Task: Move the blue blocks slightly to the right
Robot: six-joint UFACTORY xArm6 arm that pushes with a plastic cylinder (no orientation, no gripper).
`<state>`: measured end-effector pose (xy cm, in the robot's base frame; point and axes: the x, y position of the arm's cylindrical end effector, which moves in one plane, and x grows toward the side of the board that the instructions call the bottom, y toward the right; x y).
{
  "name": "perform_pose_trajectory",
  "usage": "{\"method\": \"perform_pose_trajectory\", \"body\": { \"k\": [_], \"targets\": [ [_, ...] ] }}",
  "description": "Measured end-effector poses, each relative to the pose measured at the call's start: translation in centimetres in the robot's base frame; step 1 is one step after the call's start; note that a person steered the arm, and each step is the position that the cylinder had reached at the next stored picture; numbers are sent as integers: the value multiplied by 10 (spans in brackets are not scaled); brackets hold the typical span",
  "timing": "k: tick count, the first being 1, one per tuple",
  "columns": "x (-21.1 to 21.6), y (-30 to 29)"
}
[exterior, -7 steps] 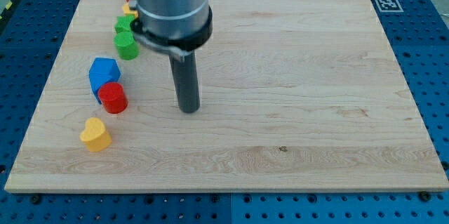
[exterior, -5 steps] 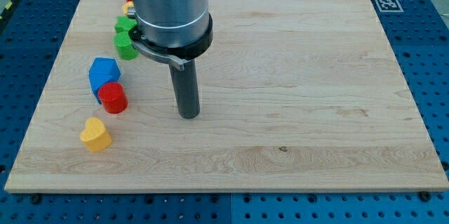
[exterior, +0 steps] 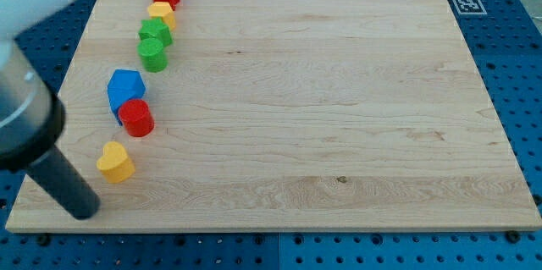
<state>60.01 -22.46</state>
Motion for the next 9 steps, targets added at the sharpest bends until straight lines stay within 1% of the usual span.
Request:
{"method": "perform_pose_trajectory", "body": {
  "k": [2, 3, 4, 5, 6, 9],
  "targets": [
    [-77, -33],
    [-102, -34],
    [-102, -34],
    [-119, -28],
    [-131, -10],
    [-143, 7]
  ]
}}
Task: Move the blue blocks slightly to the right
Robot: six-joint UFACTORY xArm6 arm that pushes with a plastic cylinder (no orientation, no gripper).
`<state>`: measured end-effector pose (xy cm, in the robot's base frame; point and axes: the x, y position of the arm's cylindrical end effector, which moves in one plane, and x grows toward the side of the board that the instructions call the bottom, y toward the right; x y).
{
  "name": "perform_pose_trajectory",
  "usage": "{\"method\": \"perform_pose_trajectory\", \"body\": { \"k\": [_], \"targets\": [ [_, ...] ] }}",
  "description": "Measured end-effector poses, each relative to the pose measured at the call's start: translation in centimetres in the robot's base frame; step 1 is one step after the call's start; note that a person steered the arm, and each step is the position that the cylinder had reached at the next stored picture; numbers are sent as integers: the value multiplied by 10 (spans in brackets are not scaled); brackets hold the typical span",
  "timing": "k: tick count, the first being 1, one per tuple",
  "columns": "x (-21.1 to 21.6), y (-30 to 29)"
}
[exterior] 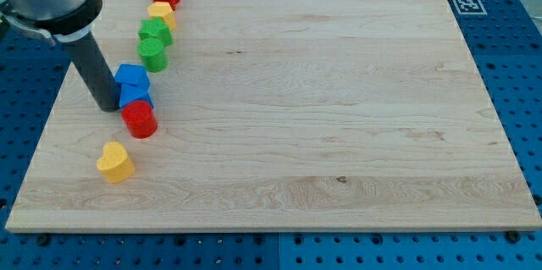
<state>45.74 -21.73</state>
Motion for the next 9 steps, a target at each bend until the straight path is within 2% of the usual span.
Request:
{"method": "perform_pose_trajectory", "body": {
  "k": [4, 5, 6, 7, 9],
  "targets": [
    [-23, -4],
    [-23, -33],
    [-41, -68],
    [-63, -70],
    [-67, -51]
  ]
}}
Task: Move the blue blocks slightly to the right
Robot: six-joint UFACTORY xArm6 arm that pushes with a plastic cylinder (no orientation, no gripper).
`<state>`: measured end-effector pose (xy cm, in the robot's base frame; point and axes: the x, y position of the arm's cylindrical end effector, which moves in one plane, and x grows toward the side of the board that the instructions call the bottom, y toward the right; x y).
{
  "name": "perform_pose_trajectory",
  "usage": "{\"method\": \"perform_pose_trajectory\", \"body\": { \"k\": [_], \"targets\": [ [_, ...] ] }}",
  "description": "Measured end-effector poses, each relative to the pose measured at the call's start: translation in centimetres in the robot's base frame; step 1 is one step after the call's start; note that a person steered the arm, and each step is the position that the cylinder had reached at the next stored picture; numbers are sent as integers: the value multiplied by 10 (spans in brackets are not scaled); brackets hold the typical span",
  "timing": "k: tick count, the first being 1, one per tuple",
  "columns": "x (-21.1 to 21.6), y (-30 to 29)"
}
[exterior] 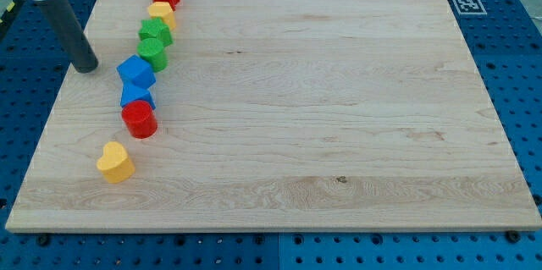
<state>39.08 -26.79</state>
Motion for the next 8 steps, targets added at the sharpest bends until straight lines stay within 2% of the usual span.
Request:
{"method": "perform_pose_trajectory", "body": {
  "k": [2, 4, 8],
  "targets": [
    [2, 26],
    [38, 29],
    [33, 22]
  ]
}}
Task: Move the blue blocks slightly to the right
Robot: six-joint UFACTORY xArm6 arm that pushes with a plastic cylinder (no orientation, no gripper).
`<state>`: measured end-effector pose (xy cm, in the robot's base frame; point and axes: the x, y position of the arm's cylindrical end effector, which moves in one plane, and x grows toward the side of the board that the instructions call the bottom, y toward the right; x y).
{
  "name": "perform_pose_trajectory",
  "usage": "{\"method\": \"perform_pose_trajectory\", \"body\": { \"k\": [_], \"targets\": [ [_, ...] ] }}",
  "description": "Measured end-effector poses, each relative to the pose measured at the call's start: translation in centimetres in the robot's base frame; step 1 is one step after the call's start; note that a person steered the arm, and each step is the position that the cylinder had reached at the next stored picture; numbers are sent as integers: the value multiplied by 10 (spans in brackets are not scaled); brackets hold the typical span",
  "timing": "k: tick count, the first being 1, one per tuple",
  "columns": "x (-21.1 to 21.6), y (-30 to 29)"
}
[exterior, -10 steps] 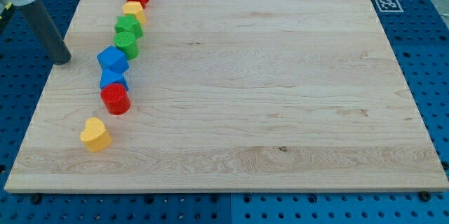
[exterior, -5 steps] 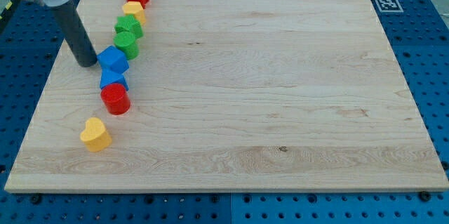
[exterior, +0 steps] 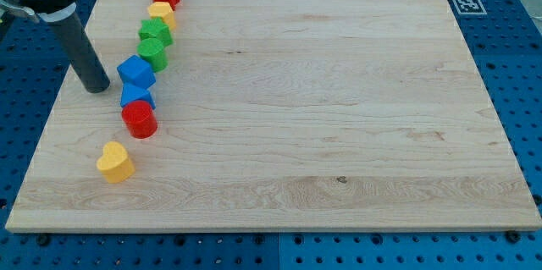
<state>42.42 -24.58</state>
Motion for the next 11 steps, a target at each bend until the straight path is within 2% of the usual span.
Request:
{"method": "perform_pose_trajectory", "body": {
  "k": [1, 6, 7, 9, 11],
  "targets": [
    [-19, 0],
    [-11, 26],
    [-11, 2],
    [35, -21],
    [38, -3]
  ]
}}
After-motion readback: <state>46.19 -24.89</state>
